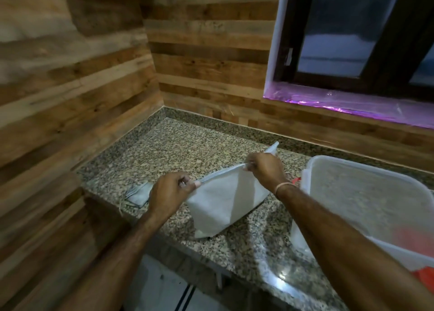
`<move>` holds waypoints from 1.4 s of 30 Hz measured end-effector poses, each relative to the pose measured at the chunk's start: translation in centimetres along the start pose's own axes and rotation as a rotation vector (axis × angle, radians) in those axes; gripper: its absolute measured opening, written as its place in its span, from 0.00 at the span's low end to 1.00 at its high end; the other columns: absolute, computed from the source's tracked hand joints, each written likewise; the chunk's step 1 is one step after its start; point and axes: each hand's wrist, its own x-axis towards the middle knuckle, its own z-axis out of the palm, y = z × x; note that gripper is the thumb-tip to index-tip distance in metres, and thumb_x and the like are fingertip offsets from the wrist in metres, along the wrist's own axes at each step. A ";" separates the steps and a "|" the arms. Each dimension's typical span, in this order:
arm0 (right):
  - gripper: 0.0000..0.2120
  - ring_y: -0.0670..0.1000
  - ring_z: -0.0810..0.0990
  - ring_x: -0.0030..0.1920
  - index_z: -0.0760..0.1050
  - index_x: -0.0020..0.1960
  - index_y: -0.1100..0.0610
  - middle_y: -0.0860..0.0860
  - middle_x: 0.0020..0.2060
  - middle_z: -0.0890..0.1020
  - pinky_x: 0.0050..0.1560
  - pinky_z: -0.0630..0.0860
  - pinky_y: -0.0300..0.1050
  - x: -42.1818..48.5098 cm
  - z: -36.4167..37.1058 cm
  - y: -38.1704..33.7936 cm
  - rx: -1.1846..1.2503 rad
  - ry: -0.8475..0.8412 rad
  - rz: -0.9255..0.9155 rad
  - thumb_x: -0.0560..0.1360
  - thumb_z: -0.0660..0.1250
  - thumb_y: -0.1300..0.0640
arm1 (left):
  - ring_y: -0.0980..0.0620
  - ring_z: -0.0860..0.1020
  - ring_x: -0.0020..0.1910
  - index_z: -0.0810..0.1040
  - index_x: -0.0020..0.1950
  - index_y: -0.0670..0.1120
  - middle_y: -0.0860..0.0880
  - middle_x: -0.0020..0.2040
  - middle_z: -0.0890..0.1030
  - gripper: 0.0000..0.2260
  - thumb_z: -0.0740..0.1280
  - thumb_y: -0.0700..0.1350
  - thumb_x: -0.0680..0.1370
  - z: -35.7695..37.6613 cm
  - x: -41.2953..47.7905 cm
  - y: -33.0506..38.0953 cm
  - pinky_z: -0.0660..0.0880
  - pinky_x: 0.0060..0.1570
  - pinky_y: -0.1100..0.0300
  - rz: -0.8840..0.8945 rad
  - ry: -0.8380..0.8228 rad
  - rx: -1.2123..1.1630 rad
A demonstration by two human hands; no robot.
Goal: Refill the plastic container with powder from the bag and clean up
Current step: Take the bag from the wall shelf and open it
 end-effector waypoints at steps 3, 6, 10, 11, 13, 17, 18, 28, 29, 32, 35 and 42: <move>0.09 0.54 0.77 0.57 0.86 0.53 0.50 0.47 0.53 0.87 0.46 0.72 0.47 -2.0 0.7 -2.8 0.106 -0.002 -0.102 0.77 0.74 0.48 | 0.58 0.78 0.30 0.80 0.34 0.50 0.56 0.29 0.80 0.15 0.76 0.57 0.75 -2.3 0.9 -0.6 0.70 0.33 0.62 -0.034 -0.067 -0.034; 0.18 0.52 0.74 0.61 0.83 0.62 0.50 0.49 0.61 0.83 0.57 0.73 0.49 -3.7 2.4 -6.5 0.159 -0.069 -0.265 0.77 0.72 0.42 | 0.64 0.73 0.26 0.81 0.35 0.46 0.56 0.27 0.77 0.13 0.77 0.50 0.75 -4.2 1.8 0.3 0.67 0.31 0.65 -0.080 -0.143 -0.098; 0.21 0.51 0.72 0.56 0.85 0.59 0.50 0.51 0.54 0.76 0.49 0.72 0.46 -5.0 5.1 -10.6 0.294 -0.125 -0.349 0.73 0.73 0.37 | 0.62 0.79 0.30 0.83 0.40 0.47 0.54 0.32 0.83 0.08 0.75 0.48 0.77 -5.7 2.7 1.9 0.73 0.34 0.63 0.052 -0.162 -0.089; 0.19 0.52 0.73 0.54 0.85 0.55 0.50 0.52 0.52 0.75 0.48 0.73 0.47 -5.0 5.5 -11.5 0.352 -0.126 -0.333 0.72 0.75 0.38 | 0.60 0.82 0.32 0.82 0.41 0.49 0.53 0.33 0.84 0.07 0.75 0.47 0.78 -5.8 2.9 2.2 0.77 0.36 0.59 0.100 -0.168 -0.095; 0.14 0.52 0.75 0.48 0.84 0.44 0.54 0.53 0.46 0.77 0.44 0.73 0.48 -4.8 5.9 -12.8 0.461 -0.093 -0.301 0.72 0.77 0.42 | 0.55 0.84 0.36 0.82 0.42 0.51 0.53 0.35 0.84 0.05 0.73 0.45 0.79 -5.8 3.1 2.5 0.82 0.42 0.51 0.189 -0.182 -0.120; 0.17 0.46 0.72 0.32 0.78 0.34 0.64 0.54 0.29 0.77 0.35 0.68 0.42 -4.2 5.4 -12.6 0.705 -0.121 -0.169 0.74 0.78 0.54 | 0.54 0.85 0.43 0.82 0.51 0.49 0.50 0.43 0.86 0.05 0.67 0.48 0.84 -5.5 3.0 1.4 0.81 0.45 0.53 0.156 -0.093 -0.385; 0.17 0.46 0.72 0.31 0.78 0.36 0.66 0.54 0.28 0.76 0.35 0.69 0.41 -4.2 5.2 -12.3 0.791 -0.145 -0.116 0.74 0.78 0.55 | 0.55 0.85 0.44 0.82 0.52 0.49 0.50 0.44 0.87 0.07 0.65 0.49 0.84 -5.2 2.8 0.6 0.80 0.44 0.55 0.109 -0.051 -0.434; 0.11 0.45 0.77 0.31 0.79 0.39 0.61 0.52 0.31 0.79 0.35 0.74 0.38 -4.1 5.9 -11.0 1.072 -0.249 0.193 0.77 0.76 0.58 | 0.59 0.83 0.39 0.83 0.44 0.51 0.56 0.39 0.85 0.09 0.81 0.47 0.70 -0.6 0.5 -2.2 0.82 0.40 0.58 0.126 -0.127 -0.267; 0.11 0.45 0.77 0.31 0.79 0.39 0.61 0.52 0.31 0.79 0.35 0.74 0.38 -4.1 5.9 -10.9 1.075 -0.243 0.193 0.77 0.76 0.59 | 0.59 0.83 0.38 0.83 0.44 0.52 0.56 0.38 0.85 0.09 0.82 0.48 0.70 -0.4 0.5 -2.2 0.82 0.39 0.58 0.141 -0.115 -0.244; 0.10 0.44 0.78 0.32 0.81 0.43 0.65 0.55 0.32 0.80 0.35 0.74 0.36 -4.3 5.6 -10.9 1.082 -0.237 0.189 0.77 0.76 0.59 | 0.60 0.81 0.35 0.80 0.40 0.52 0.57 0.34 0.82 0.10 0.81 0.50 0.71 -0.2 0.3 -2.2 0.78 0.34 0.60 0.191 -0.082 -0.174; 0.11 0.47 0.79 0.36 0.82 0.41 0.62 0.56 0.35 0.82 0.37 0.74 0.38 -4.5 5.6 -10.9 0.997 -0.218 0.176 0.76 0.76 0.56 | 0.60 0.79 0.33 0.80 0.37 0.52 0.59 0.31 0.80 0.09 0.79 0.46 0.73 -0.1 0.2 -2.4 0.73 0.32 0.64 0.246 -0.054 -0.132; 0.18 0.47 0.74 0.31 0.80 0.40 0.68 0.52 0.31 0.79 0.33 0.73 0.38 -3.6 4.9 -9.6 0.757 -0.057 0.180 0.76 0.77 0.53 | 0.56 0.81 0.33 0.83 0.37 0.51 0.57 0.33 0.83 0.08 0.78 0.42 0.73 -1.2 0.8 -3.3 0.76 0.33 0.63 0.251 -0.178 -0.220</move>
